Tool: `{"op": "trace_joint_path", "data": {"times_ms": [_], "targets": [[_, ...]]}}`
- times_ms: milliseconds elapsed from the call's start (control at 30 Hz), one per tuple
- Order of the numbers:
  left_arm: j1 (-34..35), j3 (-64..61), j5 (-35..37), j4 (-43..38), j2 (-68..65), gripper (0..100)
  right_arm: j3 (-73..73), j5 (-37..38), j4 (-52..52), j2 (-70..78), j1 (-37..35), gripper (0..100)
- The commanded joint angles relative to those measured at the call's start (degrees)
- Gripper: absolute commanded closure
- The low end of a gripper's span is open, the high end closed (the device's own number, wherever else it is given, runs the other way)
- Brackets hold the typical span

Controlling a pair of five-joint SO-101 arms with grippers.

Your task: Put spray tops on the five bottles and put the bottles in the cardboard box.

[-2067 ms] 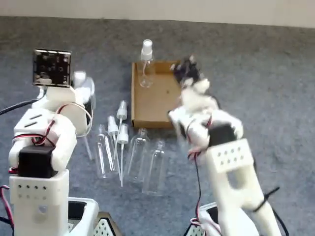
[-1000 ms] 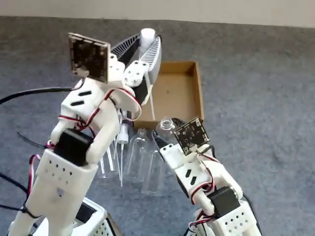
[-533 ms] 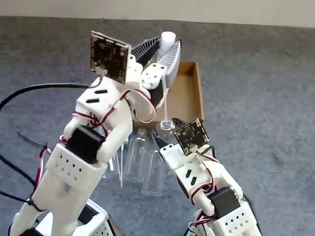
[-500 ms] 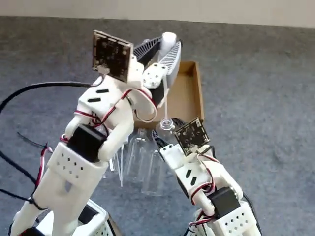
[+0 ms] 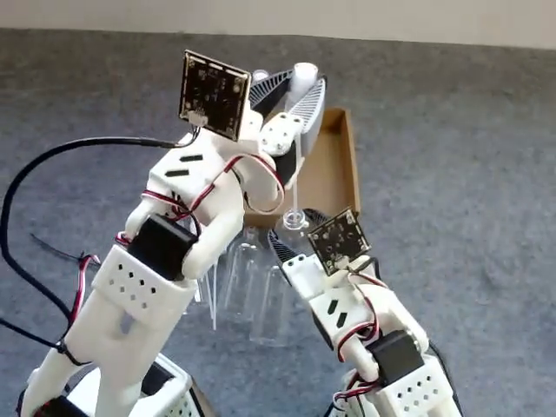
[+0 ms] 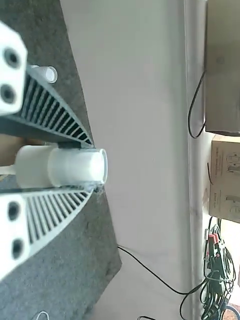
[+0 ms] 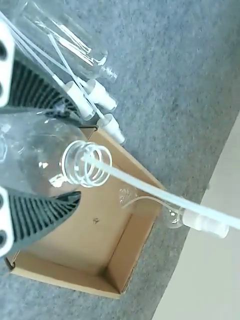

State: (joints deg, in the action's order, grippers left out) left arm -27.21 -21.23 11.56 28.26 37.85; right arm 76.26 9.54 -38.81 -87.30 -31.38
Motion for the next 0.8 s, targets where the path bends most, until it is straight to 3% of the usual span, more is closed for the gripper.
{"op": "trace_joint_path", "data": {"times_ms": [0,500,767], "targets": [[0.4,-0.2,0.1,-1.4,0.0,99,-0.6,-0.4,1.0,-0.5,-0.4,99.5],[2.8,-0.4,0.2,-5.9,0.0,99,-0.4,-0.4,1.0,-0.6,-0.5,99.5],[2.6,-7.9,0.3,-6.0,1.1,99,-0.4,-0.4,1.0,-0.6,-0.5,99.5]]}}
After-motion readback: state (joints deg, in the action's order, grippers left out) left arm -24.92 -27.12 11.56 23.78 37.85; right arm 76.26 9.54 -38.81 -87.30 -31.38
